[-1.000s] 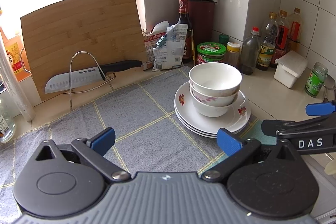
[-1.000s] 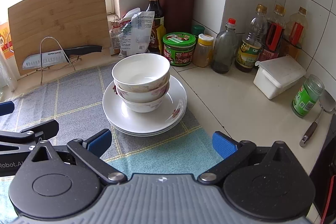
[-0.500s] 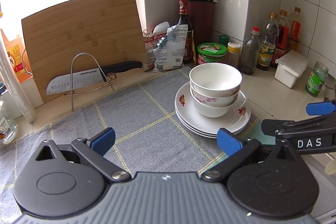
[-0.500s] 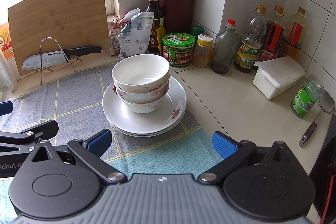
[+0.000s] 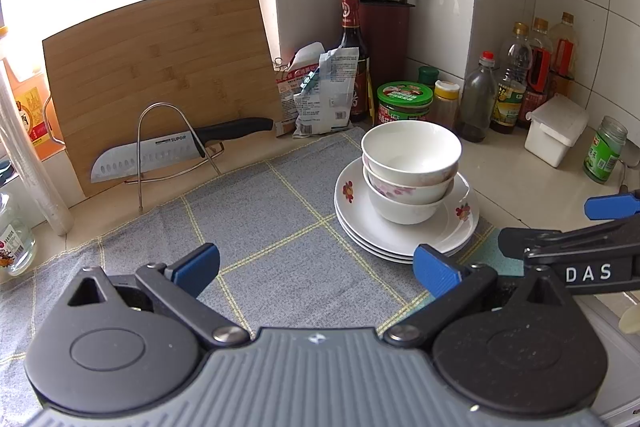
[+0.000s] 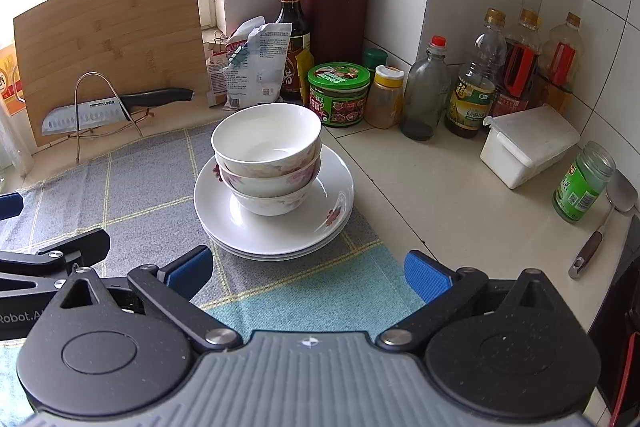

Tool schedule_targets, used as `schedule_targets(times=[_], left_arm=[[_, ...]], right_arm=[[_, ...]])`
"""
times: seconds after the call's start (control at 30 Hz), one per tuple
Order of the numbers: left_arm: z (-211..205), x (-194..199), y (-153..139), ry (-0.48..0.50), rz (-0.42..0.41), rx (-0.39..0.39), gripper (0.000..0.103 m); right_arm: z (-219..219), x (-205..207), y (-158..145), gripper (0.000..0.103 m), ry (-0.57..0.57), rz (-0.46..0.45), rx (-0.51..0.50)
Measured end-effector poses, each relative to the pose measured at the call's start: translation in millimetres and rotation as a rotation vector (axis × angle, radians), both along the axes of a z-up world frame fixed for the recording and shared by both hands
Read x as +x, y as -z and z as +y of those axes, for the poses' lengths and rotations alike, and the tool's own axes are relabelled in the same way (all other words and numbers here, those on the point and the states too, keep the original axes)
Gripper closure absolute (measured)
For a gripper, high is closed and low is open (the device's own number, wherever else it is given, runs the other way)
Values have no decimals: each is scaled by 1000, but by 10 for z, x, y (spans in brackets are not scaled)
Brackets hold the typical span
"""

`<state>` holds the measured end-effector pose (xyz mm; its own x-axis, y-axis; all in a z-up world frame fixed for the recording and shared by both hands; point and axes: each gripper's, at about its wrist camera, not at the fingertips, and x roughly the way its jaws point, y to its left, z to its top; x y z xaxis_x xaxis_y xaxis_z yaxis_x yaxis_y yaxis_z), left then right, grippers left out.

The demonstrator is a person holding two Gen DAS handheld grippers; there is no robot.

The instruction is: Organize plates and bowls

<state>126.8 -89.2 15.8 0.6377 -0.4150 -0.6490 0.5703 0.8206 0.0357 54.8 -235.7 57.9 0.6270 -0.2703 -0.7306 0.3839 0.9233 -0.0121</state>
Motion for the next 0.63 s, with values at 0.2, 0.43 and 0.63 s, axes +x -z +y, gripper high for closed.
schedule_targets(times=[0.2, 0.43, 0.63], left_arm=[[13, -6, -4, -1, 2, -3, 1], [28, -10, -5, -2, 1, -4, 1], [37, -10, -7, -2, 1, -6, 1]], right_arm=[[2, -3, -1, 0, 0, 0, -3], [19, -10, -8, 0, 2, 0, -7], [29, -13, -13, 0, 3, -2, -11]])
